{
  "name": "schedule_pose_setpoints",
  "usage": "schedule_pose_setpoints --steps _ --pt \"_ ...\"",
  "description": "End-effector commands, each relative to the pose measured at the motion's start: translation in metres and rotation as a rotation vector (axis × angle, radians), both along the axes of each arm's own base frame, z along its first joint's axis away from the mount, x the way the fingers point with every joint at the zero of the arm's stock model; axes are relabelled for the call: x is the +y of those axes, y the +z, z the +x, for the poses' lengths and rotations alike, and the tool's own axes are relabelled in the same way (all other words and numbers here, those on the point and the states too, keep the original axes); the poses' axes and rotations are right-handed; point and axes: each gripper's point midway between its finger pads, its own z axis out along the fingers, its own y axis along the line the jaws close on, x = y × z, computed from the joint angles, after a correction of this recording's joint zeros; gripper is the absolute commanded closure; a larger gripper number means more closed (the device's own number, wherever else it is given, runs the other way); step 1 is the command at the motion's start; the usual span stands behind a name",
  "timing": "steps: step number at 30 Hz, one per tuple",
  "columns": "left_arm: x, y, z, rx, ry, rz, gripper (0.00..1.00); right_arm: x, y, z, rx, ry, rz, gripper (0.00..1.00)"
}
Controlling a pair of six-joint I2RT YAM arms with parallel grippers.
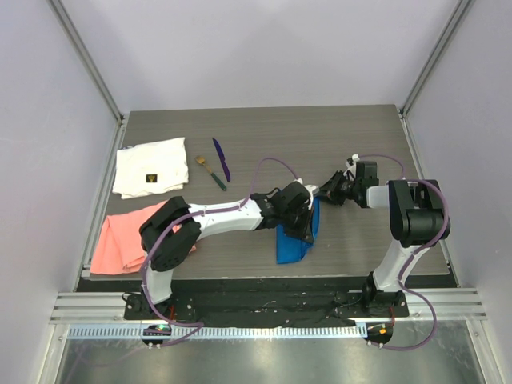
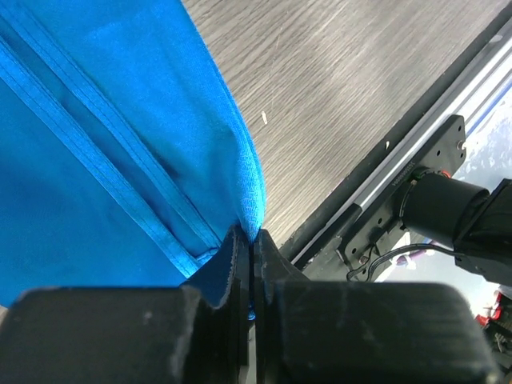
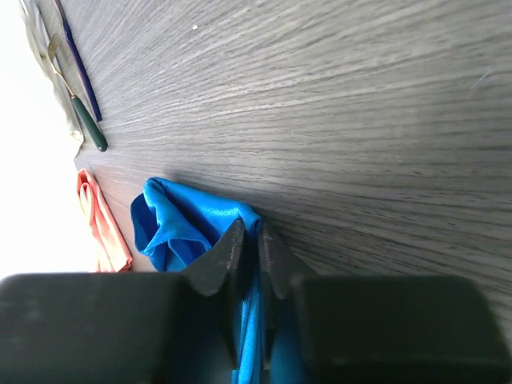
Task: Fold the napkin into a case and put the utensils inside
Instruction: Pick up the top corner of the smaller rectangle folded napkin.
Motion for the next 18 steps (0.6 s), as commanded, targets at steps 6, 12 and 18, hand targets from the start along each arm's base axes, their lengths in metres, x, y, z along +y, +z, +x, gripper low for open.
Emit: schedule_pose_setpoints --steps 6,12,18 --pt "0.003 0.067 0.041 -0.014 0.038 -0.177 0.55 -0.001 0.016 0.011 -0.091 0.020 -0.038 0.92" --pt "0.024 0.069 0.120 -0.018 0.222 -0.222 0.86 0.000 0.015 0.012 -0.088 0.018 -0.033 0.95" --pt "0.019 0.048 0.170 -0.072 0.282 -0.199 0.99 0.000 0.017 0.012 -0.089 0.017 -0.032 0.95"
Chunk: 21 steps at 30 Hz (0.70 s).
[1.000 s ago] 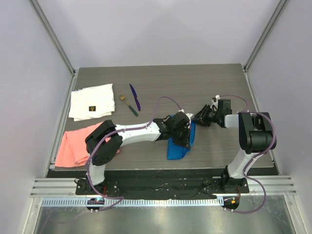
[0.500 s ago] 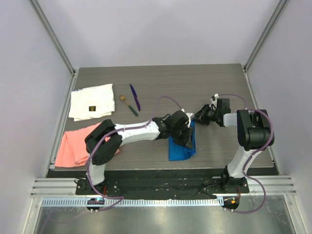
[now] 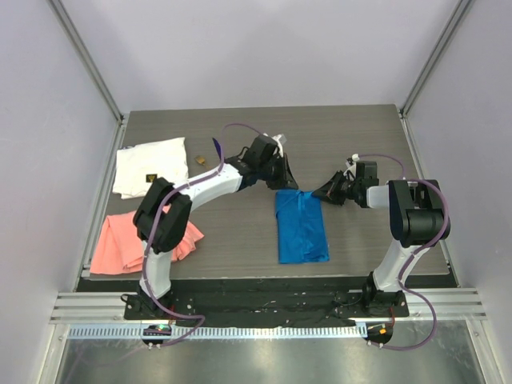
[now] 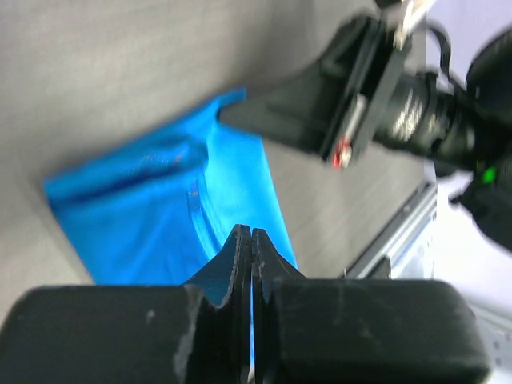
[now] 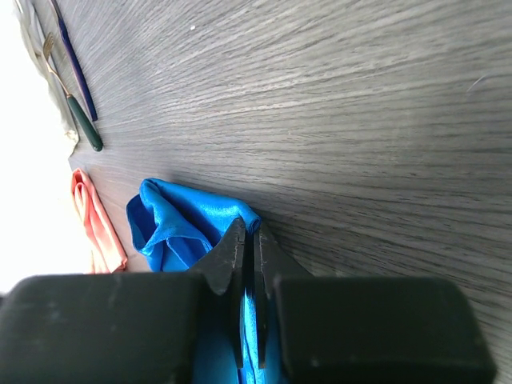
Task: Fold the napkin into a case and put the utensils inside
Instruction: Pick up the top corner of the smaller rectangle folded napkin.
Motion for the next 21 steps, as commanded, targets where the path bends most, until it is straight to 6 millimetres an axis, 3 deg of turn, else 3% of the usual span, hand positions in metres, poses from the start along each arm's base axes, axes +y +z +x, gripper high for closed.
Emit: schedule_pose_setpoints --steps 1,13,14,16,21 --pt "-0.024 0.001 0.024 -0.071 -0.010 -0.021 0.99 0.001 0.019 0.013 -0.084 0.012 -0.017 0.96" --pt "-0.031 -0.027 0.031 -0.040 -0.010 -0.013 1.00 0.002 0.022 0.015 -0.083 0.010 -0.013 0.96" --pt "-0.032 -0.030 0.031 -0.038 -0.014 -0.008 1.00 0.011 0.022 0.012 -0.082 0.035 -0.011 0.96" --pt "-0.032 -0.043 0.032 -0.021 -0.022 0.007 1.00 0.013 0.024 0.011 -0.082 0.036 -0.009 0.96" --pt "-0.035 -0.053 0.038 -0.021 -0.027 0.020 1.00 0.017 0.034 0.013 -0.100 0.045 -0.009 0.96"
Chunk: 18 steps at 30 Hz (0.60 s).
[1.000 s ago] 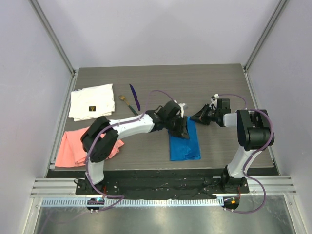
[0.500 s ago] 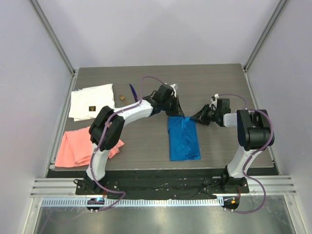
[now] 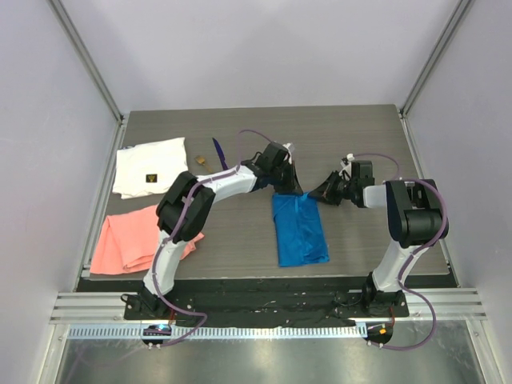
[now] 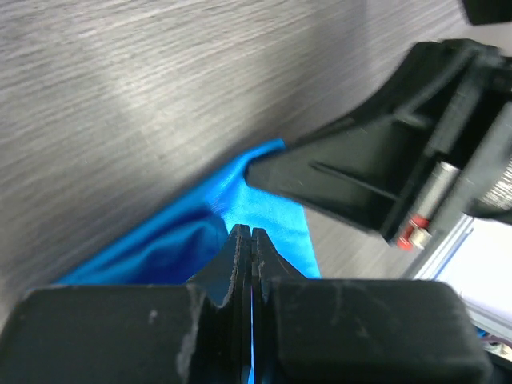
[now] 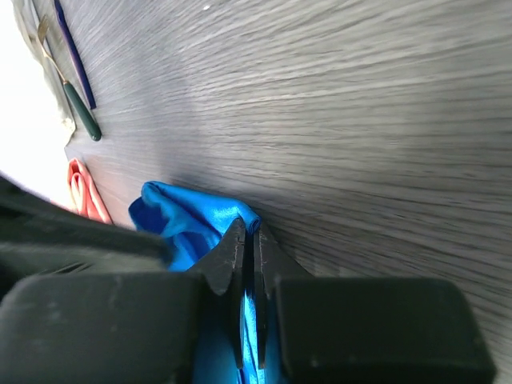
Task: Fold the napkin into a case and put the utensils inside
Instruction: Pick up the top corner of the smaller rectangle folded napkin.
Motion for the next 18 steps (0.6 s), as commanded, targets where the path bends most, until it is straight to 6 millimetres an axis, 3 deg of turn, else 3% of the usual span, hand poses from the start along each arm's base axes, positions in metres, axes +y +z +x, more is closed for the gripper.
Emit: schedule_pose_setpoints --steps 1,9,11,18 --pt "-0.008 0.003 0.012 -0.047 -0.022 -0.021 1.00 0.006 0.036 0.017 -0.111 0.014 -0.004 0.96" --pt "0.002 -0.014 0.023 -0.050 -0.007 0.013 1.00 0.014 0.054 0.017 -0.131 0.032 -0.008 0.96" --pt "-0.001 -0.009 0.024 -0.055 -0.016 0.005 1.00 0.015 0.055 0.017 -0.132 0.030 -0.017 0.96" --pt "-0.003 0.052 0.016 -0.096 -0.039 -0.070 0.95 0.016 0.048 0.018 -0.114 0.039 -0.024 0.97"
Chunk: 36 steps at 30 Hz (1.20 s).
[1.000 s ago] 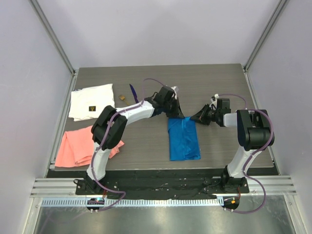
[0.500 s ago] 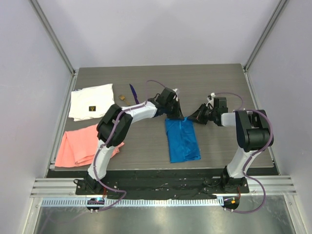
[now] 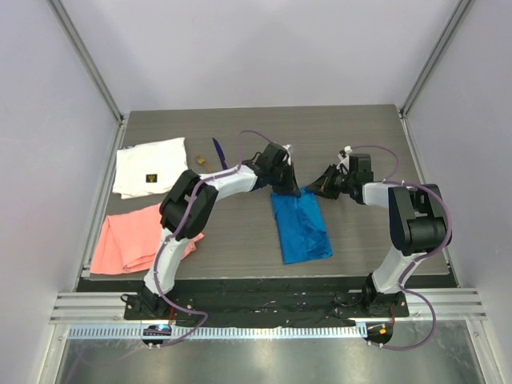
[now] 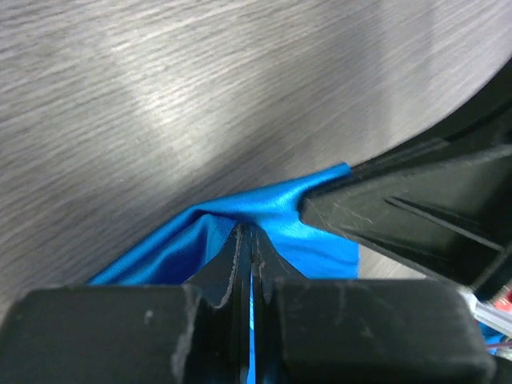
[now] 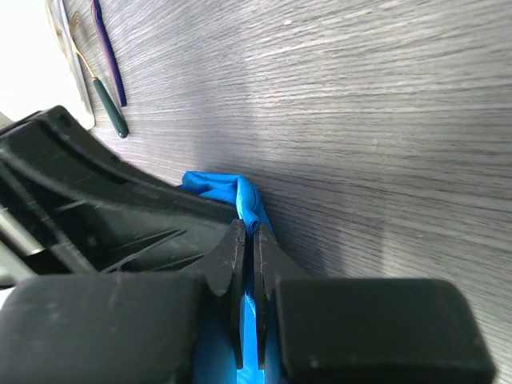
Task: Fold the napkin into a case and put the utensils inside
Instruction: Pick up the top corner of the smaller rectangle folded napkin, then grasp the top corner of the smaller rectangle folded napkin from the folded napkin.
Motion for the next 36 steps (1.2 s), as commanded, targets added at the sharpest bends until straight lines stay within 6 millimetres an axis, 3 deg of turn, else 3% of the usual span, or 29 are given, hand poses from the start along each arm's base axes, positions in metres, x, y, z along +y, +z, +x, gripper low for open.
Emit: schedule_pose_setpoints --steps 1,4,7,11,22,27,36 --pt "-0.006 0.088 0.004 -0.108 -0.031 -0.120 0.92 0.002 0.017 0.012 -0.063 0.011 -0.015 0.97" --pt "-0.001 0.106 -0.003 -0.119 -0.035 -0.129 0.92 0.001 0.018 0.011 -0.065 0.016 -0.028 0.97" --pt "0.009 0.098 -0.012 -0.088 -0.027 -0.100 0.98 0.000 0.019 0.010 -0.067 0.019 -0.036 0.97" --pt "0.021 0.077 -0.012 -0.067 -0.010 -0.064 1.00 0.000 0.017 0.010 -0.061 0.019 -0.038 0.97" --pt "0.020 0.013 0.004 -0.003 -0.006 0.028 1.00 0.003 0.022 0.010 -0.061 0.035 -0.043 0.96" --pt "0.021 -0.002 0.008 -0.001 0.001 0.053 1.00 0.021 0.028 0.007 -0.071 0.075 -0.054 0.97" --pt "0.025 -0.005 0.010 -0.005 0.011 0.056 1.00 0.060 0.024 -0.013 -0.041 0.113 0.016 0.97"
